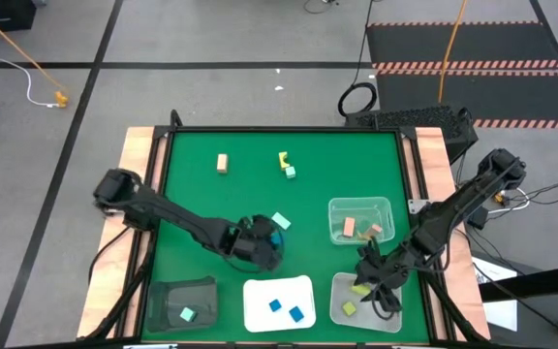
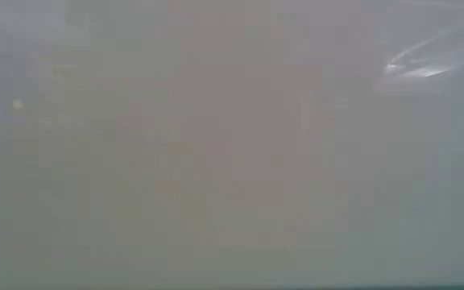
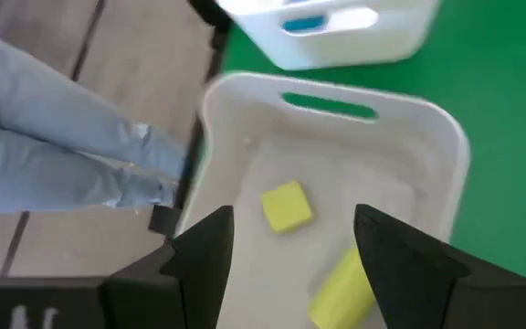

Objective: Sort & place blocks by color
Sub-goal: Put the blue block into the white bin, then put the bottom light blue block into the black bin

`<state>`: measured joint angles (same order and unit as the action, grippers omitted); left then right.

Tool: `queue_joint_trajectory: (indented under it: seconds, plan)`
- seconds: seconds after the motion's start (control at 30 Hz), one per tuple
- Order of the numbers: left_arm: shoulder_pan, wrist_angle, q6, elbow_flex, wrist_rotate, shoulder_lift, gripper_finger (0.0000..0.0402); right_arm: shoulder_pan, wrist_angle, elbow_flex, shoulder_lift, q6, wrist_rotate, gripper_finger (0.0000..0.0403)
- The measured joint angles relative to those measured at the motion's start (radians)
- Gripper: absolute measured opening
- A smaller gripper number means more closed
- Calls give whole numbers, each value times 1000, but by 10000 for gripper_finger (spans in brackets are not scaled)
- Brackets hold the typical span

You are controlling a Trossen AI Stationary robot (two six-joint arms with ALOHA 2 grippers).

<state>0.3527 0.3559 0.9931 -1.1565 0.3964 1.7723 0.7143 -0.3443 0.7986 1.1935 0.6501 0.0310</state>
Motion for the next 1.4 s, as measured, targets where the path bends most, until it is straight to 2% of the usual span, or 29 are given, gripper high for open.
queue_joint_trajectory:
  seconds: [0.2, 0.37, 0.53, 0.67, 0.9, 1.1, 1.17, 1.3, 1.4]
  plan:
    - [80, -13, 10, -48, 9, -73, 129, -20, -213, 0, -40, 61, -2, 219]
    - [175, -35, 86, -124, 21, -52, 129, -45, -330, 0, -68, 125, -3, 219]
    - [272, -104, 110, -204, 23, 21, 129, -71, -308, 0, -90, 131, -10, 219]
    - [320, -92, 141, -228, -3, 106, 129, -89, -278, 0, -92, 117, -70, 219]
    - [327, -90, 277, -230, -59, 185, 129, -115, -140, 0, -92, 75, -170, 219]
    - [322, -94, 286, -230, -60, 186, 129, -132, 5, 0, -92, 60, -219, 219]
    - [317, -91, 287, -230, -60, 186, 153, -139, 39, 0, -92, 60, -220, 219]
    - [306, -95, 322, -230, -59, 186, 240, -154, 88, 0, -92, 60, -221, 219]
    - [292, -105, 340, -230, -60, 186, 276, -169, 130, 0, -92, 61, -222, 219]
